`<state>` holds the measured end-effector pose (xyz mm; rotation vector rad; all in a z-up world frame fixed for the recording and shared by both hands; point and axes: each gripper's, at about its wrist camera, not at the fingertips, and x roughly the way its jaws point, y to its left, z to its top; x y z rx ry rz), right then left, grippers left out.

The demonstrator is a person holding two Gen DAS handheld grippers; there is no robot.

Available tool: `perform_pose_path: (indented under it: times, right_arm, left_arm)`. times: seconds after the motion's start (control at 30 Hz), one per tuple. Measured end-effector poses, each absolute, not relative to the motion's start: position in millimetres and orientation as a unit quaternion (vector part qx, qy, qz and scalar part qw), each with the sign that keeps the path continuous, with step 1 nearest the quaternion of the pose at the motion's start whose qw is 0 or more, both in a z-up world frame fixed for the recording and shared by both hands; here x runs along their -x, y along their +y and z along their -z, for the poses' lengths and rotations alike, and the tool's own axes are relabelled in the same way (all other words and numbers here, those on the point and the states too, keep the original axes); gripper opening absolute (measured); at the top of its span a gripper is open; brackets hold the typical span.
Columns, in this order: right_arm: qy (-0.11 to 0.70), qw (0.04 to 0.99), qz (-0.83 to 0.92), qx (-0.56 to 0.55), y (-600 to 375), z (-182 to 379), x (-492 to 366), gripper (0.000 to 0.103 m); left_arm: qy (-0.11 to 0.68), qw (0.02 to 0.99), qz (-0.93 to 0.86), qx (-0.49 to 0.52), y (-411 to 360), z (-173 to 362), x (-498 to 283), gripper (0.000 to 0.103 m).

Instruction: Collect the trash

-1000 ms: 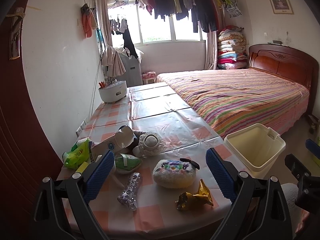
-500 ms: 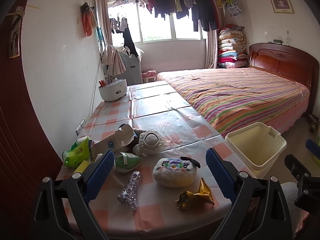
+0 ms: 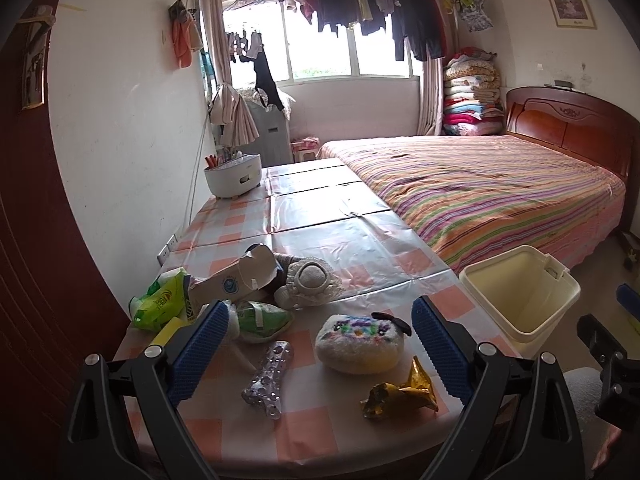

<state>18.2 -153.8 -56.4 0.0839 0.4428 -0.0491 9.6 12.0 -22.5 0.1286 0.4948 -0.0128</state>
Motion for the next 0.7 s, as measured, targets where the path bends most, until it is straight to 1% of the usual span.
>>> perform_pose_path:
  times: [0.7]
  right_arm:
    - [0.239,0.971,-0.02,-0.019,-124.5,60.6,-33.8,0.097]
  left_arm:
    - [0.261,0.965,-0.032,-0.023,52.7,25.7,-21.6,0.09]
